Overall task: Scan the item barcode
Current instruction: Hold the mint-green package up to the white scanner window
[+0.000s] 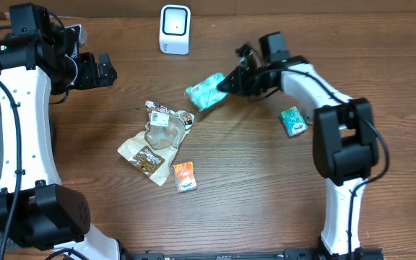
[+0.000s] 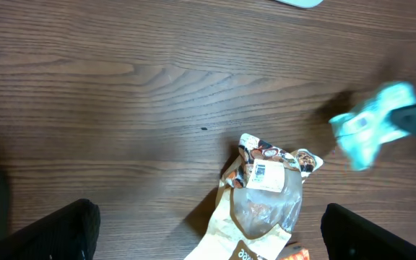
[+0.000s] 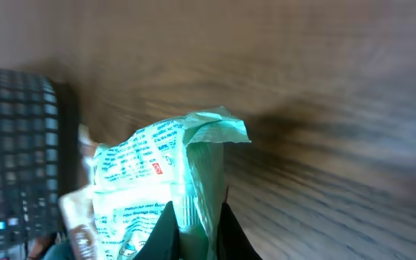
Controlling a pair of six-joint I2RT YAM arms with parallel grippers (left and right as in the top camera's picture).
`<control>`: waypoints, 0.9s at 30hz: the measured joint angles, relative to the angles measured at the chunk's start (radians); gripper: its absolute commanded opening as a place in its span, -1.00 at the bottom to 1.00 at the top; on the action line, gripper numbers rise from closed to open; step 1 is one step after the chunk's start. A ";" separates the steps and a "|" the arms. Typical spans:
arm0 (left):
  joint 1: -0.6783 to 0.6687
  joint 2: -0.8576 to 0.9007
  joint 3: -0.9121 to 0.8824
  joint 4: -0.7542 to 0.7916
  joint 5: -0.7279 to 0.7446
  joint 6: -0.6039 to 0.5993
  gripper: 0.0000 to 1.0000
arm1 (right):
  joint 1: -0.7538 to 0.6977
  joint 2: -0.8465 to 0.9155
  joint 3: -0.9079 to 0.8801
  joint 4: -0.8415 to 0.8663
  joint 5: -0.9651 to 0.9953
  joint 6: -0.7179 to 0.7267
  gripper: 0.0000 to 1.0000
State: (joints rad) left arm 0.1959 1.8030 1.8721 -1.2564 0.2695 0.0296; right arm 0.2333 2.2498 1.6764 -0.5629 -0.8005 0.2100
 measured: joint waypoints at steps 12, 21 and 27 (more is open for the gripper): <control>0.000 0.000 0.000 0.000 0.000 0.000 0.99 | 0.024 -0.404 0.060 -0.013 0.024 0.016 -0.93; 0.000 0.000 0.000 0.000 0.000 0.000 0.99 | 0.166 -0.406 0.161 -0.114 0.421 0.059 -0.93; 0.000 0.000 0.000 0.000 0.000 0.000 1.00 | 0.288 -0.331 0.304 0.105 0.817 -0.089 -0.92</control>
State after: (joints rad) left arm 0.1963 1.8030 1.8721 -1.2564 0.2695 0.0296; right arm 0.5217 1.9190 1.9804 -0.4580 0.0166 0.1207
